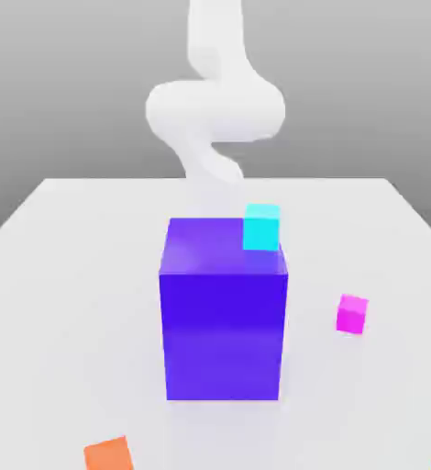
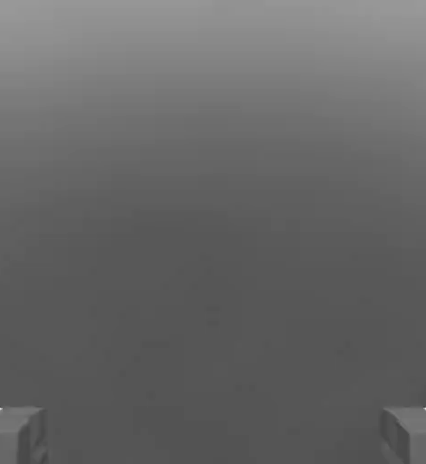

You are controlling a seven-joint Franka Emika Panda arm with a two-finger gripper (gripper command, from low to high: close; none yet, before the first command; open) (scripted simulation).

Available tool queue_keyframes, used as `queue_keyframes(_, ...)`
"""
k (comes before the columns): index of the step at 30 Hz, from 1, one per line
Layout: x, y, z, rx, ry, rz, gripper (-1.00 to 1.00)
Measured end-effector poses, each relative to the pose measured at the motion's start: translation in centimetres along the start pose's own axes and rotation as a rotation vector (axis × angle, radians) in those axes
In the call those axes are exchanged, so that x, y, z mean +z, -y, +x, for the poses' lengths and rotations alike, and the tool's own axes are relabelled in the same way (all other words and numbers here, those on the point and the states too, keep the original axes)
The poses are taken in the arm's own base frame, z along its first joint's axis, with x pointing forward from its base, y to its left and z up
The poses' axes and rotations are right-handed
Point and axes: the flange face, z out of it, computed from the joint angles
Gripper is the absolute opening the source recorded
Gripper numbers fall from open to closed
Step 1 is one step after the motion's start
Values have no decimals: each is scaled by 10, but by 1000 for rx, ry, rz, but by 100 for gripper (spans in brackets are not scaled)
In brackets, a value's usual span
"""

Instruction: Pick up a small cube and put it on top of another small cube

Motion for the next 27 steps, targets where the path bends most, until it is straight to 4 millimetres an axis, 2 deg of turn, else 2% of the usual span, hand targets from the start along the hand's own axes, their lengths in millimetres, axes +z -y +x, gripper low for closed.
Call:
queue_keyframes(6, 97, 11, -65, -154, 184, -12, 0)
queue_keyframes(10, 149, 12, -123, -267, 294, -27, 0)
queue_keyframes(14, 191, 7, -188, -389, 397, -46, 0)
queue_keyframes(20, 233, -19, -291, -587, 535, -82, 0)
queue_keyframes(27, 255, -75, -400, -834, 668, -132, 0)
